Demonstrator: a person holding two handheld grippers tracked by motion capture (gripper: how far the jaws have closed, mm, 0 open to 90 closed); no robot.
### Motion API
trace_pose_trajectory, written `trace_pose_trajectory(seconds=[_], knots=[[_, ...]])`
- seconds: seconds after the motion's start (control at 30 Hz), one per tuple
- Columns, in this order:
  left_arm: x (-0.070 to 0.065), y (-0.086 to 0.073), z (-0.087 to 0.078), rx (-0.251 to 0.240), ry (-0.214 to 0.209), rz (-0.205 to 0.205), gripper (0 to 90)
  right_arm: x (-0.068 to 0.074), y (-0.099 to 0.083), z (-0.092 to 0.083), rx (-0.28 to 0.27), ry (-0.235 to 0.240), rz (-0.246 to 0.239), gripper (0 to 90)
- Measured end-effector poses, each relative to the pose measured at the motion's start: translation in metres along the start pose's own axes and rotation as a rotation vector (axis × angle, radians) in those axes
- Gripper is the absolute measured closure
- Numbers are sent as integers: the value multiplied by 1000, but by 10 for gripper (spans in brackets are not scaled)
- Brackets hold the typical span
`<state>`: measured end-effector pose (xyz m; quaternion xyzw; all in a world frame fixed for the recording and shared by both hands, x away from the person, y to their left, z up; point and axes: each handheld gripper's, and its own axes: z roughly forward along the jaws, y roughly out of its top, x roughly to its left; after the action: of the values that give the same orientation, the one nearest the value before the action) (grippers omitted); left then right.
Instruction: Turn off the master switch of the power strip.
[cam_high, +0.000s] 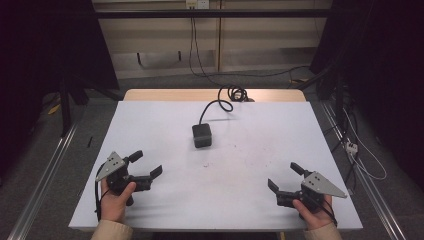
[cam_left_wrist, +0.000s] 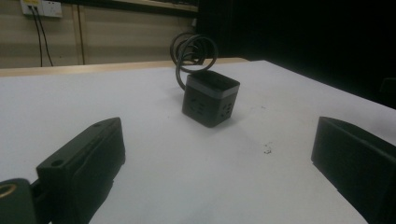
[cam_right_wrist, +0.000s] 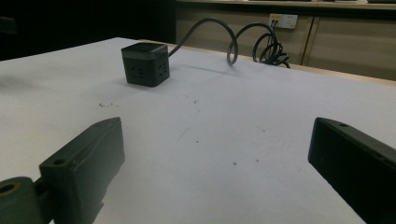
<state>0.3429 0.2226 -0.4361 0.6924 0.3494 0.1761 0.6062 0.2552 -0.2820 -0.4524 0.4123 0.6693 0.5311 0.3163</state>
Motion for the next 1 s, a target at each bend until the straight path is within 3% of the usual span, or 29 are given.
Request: trace_pose_trajectory(seconds=[0.13,0.47,0.7,1.0], knots=[[0,1,4,4,19,0,22,-2,0,0,-3,-3,1,30],[-3,5,17,10,9,2,22,-1,3,2,-7,-1,-2,32],[-8,8,24,29,1,28,23,1,4,2,-13,2,-7,32],[-11,11,35,43,-16,20,22,1,4,0,-15,-2,-5,33]])
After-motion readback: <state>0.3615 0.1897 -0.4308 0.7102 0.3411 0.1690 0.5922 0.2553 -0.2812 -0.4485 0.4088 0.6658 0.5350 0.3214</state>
